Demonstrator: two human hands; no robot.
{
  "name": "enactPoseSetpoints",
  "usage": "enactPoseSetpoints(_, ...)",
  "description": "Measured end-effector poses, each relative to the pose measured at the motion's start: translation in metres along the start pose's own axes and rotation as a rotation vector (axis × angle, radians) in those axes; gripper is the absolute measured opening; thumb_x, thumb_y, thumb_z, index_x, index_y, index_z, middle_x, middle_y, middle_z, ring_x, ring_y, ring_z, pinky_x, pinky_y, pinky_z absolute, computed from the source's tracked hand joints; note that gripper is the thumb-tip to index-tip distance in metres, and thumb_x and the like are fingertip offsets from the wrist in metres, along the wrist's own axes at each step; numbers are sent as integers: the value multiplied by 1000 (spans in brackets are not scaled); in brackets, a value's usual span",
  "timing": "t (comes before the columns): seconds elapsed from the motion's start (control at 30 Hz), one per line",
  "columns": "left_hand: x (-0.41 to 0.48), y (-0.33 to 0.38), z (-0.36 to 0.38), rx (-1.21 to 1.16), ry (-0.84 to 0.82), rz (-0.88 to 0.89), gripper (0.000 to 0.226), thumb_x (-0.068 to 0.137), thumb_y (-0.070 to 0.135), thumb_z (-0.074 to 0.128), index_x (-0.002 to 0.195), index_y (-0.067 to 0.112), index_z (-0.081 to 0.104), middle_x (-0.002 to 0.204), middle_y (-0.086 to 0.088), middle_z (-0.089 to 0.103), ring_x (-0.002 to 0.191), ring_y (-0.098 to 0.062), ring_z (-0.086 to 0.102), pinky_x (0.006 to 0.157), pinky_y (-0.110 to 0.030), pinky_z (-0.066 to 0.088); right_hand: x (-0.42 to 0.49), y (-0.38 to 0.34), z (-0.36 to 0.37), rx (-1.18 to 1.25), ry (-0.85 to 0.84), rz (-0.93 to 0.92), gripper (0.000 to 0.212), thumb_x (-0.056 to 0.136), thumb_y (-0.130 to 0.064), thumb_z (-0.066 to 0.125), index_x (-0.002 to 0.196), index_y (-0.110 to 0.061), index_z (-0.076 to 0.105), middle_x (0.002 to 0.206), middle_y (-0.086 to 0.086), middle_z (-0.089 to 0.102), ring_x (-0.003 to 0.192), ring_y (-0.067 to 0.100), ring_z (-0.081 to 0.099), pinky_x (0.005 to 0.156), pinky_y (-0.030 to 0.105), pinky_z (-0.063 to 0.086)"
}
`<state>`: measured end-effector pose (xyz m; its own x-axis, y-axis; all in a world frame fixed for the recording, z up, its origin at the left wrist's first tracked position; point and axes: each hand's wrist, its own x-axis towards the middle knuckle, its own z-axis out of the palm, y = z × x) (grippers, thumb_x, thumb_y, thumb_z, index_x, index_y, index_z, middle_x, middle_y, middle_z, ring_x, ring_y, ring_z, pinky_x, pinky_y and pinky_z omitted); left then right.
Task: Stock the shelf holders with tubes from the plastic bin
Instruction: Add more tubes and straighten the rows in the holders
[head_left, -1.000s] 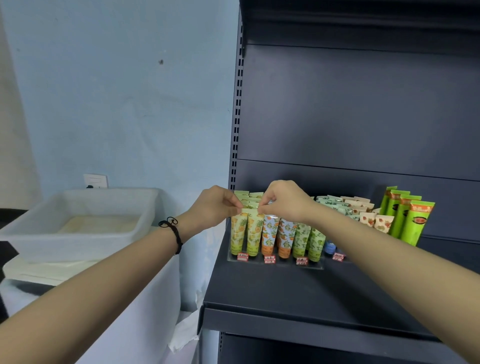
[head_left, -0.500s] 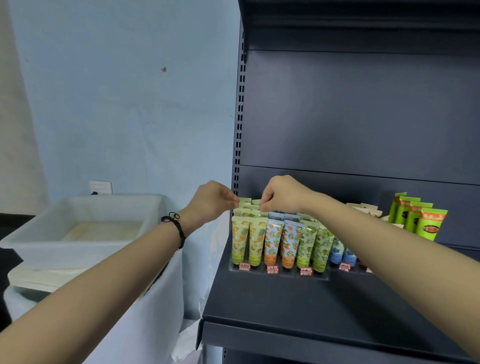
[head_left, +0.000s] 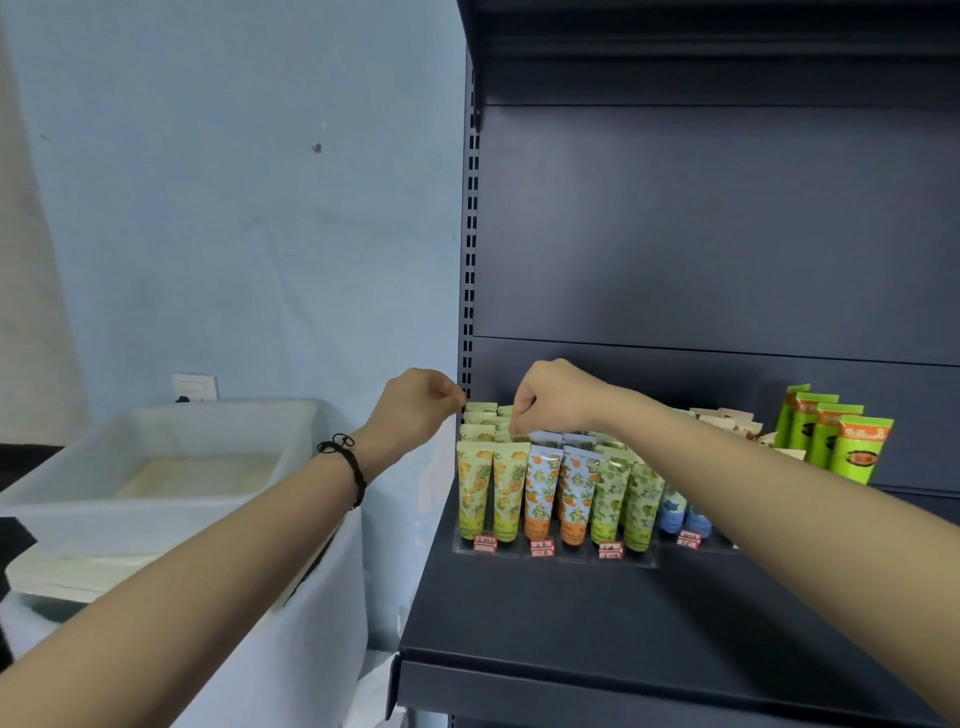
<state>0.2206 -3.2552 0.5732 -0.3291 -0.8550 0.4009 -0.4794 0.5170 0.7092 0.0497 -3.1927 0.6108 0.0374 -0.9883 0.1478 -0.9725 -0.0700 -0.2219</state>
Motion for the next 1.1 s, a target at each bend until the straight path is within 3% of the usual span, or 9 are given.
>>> enactPoseSetpoints(0.13, 14, 3, -1, 20, -24, -8, 13, 88, 13, 64, 97, 8, 70, 104, -6, 69, 91, -14, 59, 71, -18, 43, 9, 7, -9, 39, 62, 27, 12, 85, -16, 65, 90, -11, 75, 98, -2, 71, 94, 19, 65, 87, 39, 56)
enactPoseSetpoints(0.2, 20, 4, -1, 79, -58, -3, 15, 85, 13, 67, 99, 7, 72, 105, -7, 70, 89, -13, 58, 65, -16, 43, 14, 7, -8, 25, 48, 46, 12, 85, -19, 67, 93, -14, 75, 103, 0, 71, 97, 19, 65, 89, 39, 55)
enactPoseSetpoints(0.57, 26, -2, 8, 137, -153, -10, 15, 81, 11, 72, 95, 7, 74, 102, -8, 71, 98, -18, 63, 83, -22, 44, 22, -1, 4, -30, 15, 66, 15, 84, -11, 66, 96, -7, 74, 105, 5, 71, 98, 24, 66, 86, 42, 57)
enactPoseSetpoints(0.73, 26, -4, 10, 103, -119, -4, 14, 83, 11, 70, 96, 8, 72, 100, -8, 70, 98, -20, 61, 77, -22, 44, 24, 3, 4, -12, 12, 62, 13, 84, -15, 67, 93, -10, 75, 102, 2, 71, 95, 21, 66, 85, 38, 57)
enactPoseSetpoints(0.83, 29, 0, 6, 55, -37, 9, 18, 89, 16, 63, 106, 10, 66, 96, -4, 63, 78, -16, 54, 56, -17, 40, 29, 10, -4, 73, 49, 45, 16, 87, -16, 65, 99, -12, 74, 106, 1, 70, 100, 18, 63, 90, 35, 54)
enactPoseSetpoints(0.9, 35, -1, 3, 49, 4, 30, 19, 90, 15, 61, 108, 10, 66, 99, -5, 64, 78, -14, 52, 53, -15, 37, 34, 16, -6, 84, 76, 49, 19, 89, -13, 63, 105, -13, 72, 111, 1, 68, 104, 18, 62, 94, 34, 51)
enactPoseSetpoints(1.0, 44, -6, 6, 114, -25, 51, 22, 88, 15, 64, 109, 9, 67, 109, -7, 67, 91, -16, 57, 69, -17, 42, 42, 23, -2, 44, 38, 35, 24, 90, -15, 63, 112, -14, 70, 115, 1, 67, 106, 18, 61, 95, 31, 49)
enactPoseSetpoints(1.1, 49, -12, 16, 121, -88, 18, 25, 85, 15, 68, 109, 6, 68, 112, -8, 68, 103, -19, 60, 79, -21, 42, 50, 27, 7, 21, 11, 36, 19, 88, -16, 65, 105, -14, 73, 110, 0, 70, 99, 16, 63, 88, 31, 52)
